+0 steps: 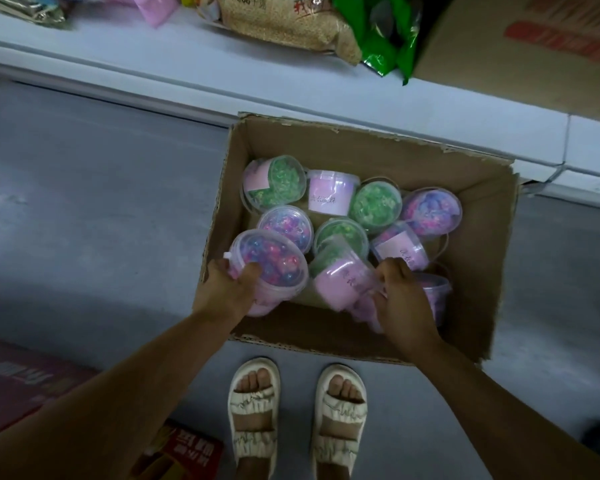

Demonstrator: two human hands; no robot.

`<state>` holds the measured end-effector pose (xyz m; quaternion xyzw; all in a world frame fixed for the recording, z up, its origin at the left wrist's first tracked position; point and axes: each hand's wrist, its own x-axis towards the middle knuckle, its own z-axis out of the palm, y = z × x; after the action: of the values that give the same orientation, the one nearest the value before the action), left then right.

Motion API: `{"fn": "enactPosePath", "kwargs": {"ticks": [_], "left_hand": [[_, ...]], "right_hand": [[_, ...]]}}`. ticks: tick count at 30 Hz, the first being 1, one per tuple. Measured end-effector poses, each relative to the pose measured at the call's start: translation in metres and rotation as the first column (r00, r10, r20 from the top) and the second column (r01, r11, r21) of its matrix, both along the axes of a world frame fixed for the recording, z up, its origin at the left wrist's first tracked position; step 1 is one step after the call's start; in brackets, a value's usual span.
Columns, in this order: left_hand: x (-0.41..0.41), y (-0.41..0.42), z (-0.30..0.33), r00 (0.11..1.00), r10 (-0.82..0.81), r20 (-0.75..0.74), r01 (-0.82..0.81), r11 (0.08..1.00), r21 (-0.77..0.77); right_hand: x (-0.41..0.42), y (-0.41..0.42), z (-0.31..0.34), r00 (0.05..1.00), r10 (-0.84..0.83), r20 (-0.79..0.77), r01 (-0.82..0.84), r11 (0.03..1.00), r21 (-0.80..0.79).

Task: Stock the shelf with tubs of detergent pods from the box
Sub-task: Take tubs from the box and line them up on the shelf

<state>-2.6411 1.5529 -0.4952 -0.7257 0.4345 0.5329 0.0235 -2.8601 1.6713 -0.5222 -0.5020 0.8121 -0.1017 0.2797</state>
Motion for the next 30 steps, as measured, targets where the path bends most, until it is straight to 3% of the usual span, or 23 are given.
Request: {"fn": "enactPosePath", "kwargs": {"ticks": [10, 12, 14, 17, 21, 24, 26, 28, 30], "left_hand": [[-0.011, -0.014, -0.018, 0.999, -0.024, 0.035, 0.026, 0.998, -0.049], [-0.009, -0.015, -0.022, 1.000, -0.026, 0.016, 0.027, 0.998, -0.055], [-0.008, -0.016, -0.026, 0.999, -0.040, 0.003, 0.040, 0.997, -0.062], [-0.007, -0.014, -0.035, 0.997, -0.065, -0.039, 0.062, 0.996, -0.060], [-0.010, -0.012, -0.044, 0.992, -0.069, -0.105, 0.062, 0.996, -0.069], [-0.007, -0.012, -0.050, 0.988, -0.095, -0.123, 0.083, 0.991, -0.103], [-0.005, -0.012, -0.053, 0.986, -0.099, -0.131, 0.084, 0.990, -0.117], [-0.004, -0.013, -0.054, 0.987, -0.092, -0.134, 0.074, 0.988, -0.133], [-0.004, -0.014, -0.056, 0.988, -0.091, -0.127, 0.073, 0.988, -0.137]], "right_hand": [[-0.003, -0.054, -0.026, 0.945, 0.127, -0.301, -0.159, 0.984, -0.086], [-0.008, -0.057, -0.032, 0.971, 0.099, -0.218, -0.130, 0.983, -0.133], [-0.013, -0.058, -0.036, 1.000, 0.006, 0.023, -0.002, 0.987, -0.160], [-0.019, -0.058, -0.034, 0.941, -0.210, 0.264, 0.255, 0.955, -0.149], [-0.021, -0.058, -0.045, 0.846, -0.428, 0.318, 0.464, 0.885, -0.042], [-0.021, -0.062, -0.047, 0.644, -0.586, 0.493, 0.622, 0.776, 0.110], [-0.016, -0.062, -0.046, 0.655, -0.616, 0.438, 0.613, 0.772, 0.169], [-0.012, -0.063, -0.048, 0.705, -0.610, 0.362, 0.620, 0.778, 0.104], [-0.010, -0.069, -0.050, 0.665, -0.639, 0.386, 0.672, 0.738, 0.064]]}}
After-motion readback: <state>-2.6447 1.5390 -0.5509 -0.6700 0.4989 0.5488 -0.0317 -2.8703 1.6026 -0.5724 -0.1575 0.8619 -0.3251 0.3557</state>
